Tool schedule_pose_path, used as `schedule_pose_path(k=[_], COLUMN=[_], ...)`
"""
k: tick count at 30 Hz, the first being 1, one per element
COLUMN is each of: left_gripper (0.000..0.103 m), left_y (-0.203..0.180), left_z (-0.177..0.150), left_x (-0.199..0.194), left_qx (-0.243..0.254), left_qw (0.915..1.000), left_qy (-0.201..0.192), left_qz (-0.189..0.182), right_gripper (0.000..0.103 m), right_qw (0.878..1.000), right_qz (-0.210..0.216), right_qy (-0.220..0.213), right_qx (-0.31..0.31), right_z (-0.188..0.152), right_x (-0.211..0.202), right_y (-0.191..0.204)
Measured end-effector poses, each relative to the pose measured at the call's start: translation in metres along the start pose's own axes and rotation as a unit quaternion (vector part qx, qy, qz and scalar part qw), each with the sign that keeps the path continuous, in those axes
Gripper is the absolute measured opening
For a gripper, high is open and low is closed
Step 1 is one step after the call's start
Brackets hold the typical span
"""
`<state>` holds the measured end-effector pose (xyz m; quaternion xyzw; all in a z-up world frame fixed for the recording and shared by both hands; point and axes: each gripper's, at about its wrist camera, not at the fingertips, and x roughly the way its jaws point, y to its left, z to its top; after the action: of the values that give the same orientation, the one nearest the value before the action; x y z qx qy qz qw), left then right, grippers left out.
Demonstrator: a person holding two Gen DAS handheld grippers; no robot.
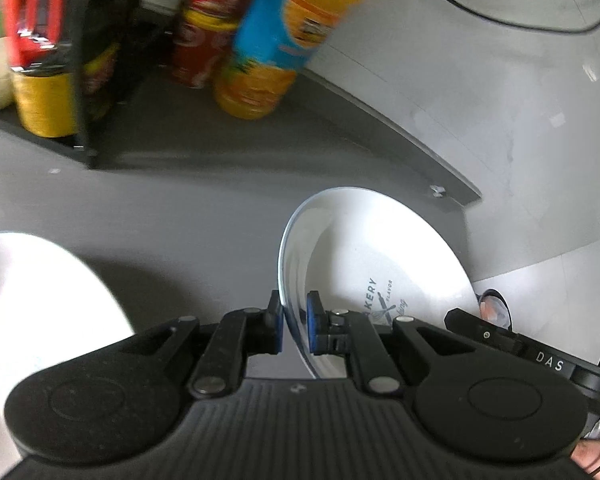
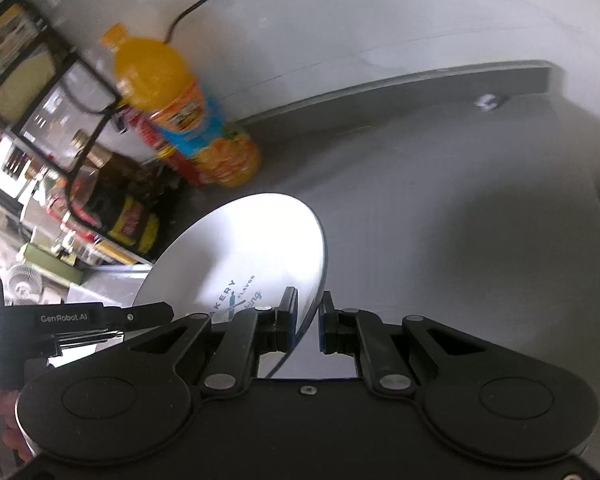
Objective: Organize plates and bowls
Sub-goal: 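Lift the 'BAKERY' plate with both tools and carry it over the plate stack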
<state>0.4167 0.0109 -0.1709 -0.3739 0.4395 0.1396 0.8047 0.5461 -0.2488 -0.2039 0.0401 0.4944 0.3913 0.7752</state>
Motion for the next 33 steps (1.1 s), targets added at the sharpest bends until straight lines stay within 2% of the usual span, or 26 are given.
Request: schedule_pose_path(k=[8, 18, 33], left_gripper=[0.01, 0.01, 0.01], left_y=[0.059, 0.121, 0.18], left_z=[0.0, -0.012, -0.03], left_x=[-0.033, -0.064, -0.073], left_qx=[-0.03, -0.058, -0.05], left_qw=[0.9994, 0.998, 0.9985], left_qy=[-0.009, -0.013, 0.014], left_qz=[0.016, 0.021, 0.016], right_gripper=[0.01, 0.01, 0.011], right_qw=[0.999, 0.997, 0.998], right_qz=[0.016, 0.026, 0.013], right_qy=[0.018, 0.042, 0.05], right_qx=[-0.034, -0.054, -0.041], right_z=[-0.006, -0.031, -0.071], right_x=[0.022, 0.043, 0.06], right_y=[0.055, 0.109, 0.145])
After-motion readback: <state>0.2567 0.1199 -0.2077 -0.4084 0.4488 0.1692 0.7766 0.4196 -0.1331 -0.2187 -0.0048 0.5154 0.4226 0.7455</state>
